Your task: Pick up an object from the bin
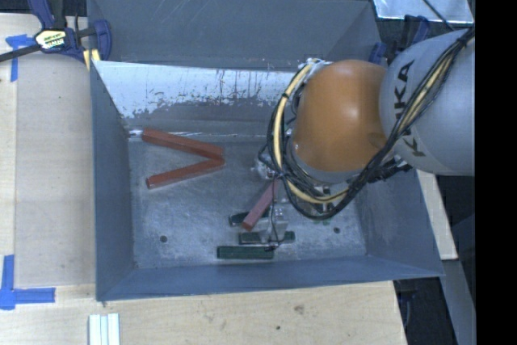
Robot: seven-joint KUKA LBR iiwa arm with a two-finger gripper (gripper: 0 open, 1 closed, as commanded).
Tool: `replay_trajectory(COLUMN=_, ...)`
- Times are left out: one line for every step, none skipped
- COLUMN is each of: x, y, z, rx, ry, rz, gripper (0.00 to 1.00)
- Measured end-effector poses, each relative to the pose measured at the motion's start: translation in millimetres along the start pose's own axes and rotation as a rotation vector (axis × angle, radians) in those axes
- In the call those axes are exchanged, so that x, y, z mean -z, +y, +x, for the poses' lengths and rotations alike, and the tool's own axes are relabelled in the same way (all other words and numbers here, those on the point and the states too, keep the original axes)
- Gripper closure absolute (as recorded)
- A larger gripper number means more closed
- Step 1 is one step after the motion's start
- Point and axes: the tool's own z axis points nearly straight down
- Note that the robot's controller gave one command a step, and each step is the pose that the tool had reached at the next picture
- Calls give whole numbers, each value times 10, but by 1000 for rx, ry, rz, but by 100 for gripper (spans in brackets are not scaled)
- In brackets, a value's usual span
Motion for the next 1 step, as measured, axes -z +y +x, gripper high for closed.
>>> replay_trajectory(x=-298, y=-26, z=25, rx=-1, ry=-3, rz=-1, gripper=0)
